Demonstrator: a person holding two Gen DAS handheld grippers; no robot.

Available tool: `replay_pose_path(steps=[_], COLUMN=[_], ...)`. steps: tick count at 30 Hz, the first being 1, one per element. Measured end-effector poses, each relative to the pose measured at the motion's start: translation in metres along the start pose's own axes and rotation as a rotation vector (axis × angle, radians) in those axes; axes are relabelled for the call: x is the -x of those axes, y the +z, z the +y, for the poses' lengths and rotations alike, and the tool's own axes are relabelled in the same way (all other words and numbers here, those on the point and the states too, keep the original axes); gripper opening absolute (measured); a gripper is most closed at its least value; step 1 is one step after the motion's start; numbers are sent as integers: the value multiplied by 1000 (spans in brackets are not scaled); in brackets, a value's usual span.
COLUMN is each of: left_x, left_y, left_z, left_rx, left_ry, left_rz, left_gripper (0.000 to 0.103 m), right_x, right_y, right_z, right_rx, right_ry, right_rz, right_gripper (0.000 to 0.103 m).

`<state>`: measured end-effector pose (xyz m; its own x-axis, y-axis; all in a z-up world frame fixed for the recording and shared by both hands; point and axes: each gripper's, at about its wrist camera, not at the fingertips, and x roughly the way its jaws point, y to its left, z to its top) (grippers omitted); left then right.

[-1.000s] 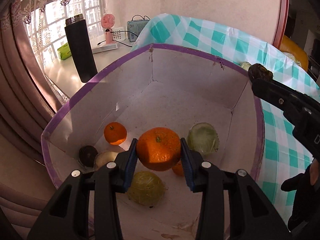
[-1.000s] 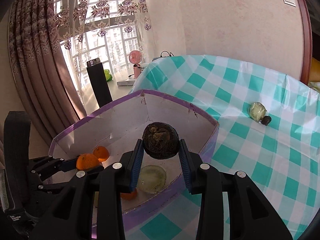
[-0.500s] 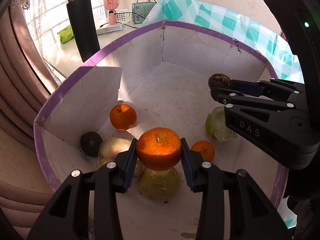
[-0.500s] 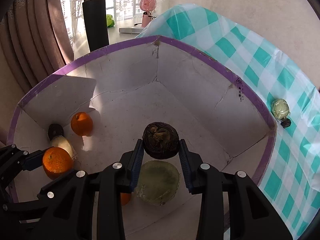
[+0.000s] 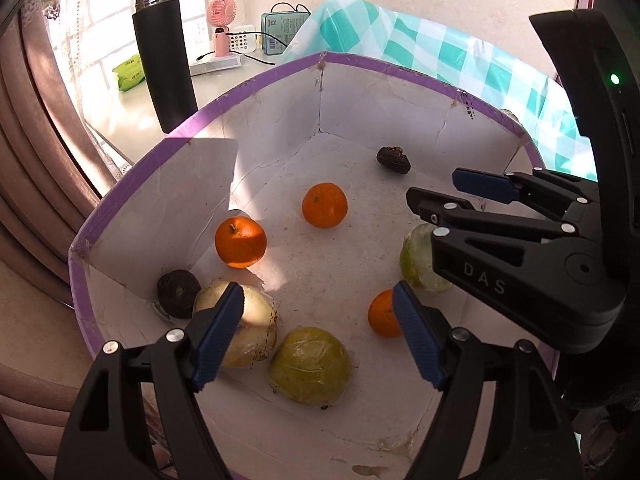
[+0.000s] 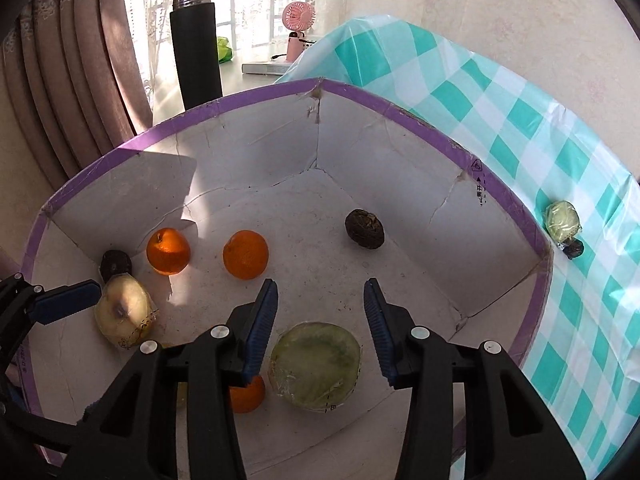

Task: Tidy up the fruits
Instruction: 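Move both open tools back over the last two fruits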

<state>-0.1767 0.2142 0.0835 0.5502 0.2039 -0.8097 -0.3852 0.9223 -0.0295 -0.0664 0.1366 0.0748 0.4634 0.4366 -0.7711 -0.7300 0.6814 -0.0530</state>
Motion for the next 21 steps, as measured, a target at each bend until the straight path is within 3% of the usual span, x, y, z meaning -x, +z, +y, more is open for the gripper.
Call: replay_pose_path(steps=[6, 8, 9, 11, 14, 18, 21], left_x=[1, 2, 5, 13, 22, 41, 62], left_y=[-1, -1, -2, -3, -4, -4, -6], left_z=[0, -1, -1, -3, -13, -34, -53], left_rx=[-10, -19, -23, -26, -74, -125, -125], left_ry=[2, 7, 13, 32, 76, 144, 105], left_rz=[-7, -21, -36, -81, -127, -212, -313], left_gripper=[77, 81, 88, 98, 99, 99, 101], right_x=[9, 18, 23, 37, 59, 88, 91], right_y=[-4, -6, -7, -9, -13, -27, -41], right_z=[-2, -4, -5, -10, -25, -60, -96], right_rx=[-27, -39, -44, -50, -86, -175, -269], right_ry=[19, 32, 35, 41, 76, 78, 42], right_rz=[-75, -122, -153, -226, -330, -467, -479], right_gripper=[48, 57, 61, 69, 73, 87, 87])
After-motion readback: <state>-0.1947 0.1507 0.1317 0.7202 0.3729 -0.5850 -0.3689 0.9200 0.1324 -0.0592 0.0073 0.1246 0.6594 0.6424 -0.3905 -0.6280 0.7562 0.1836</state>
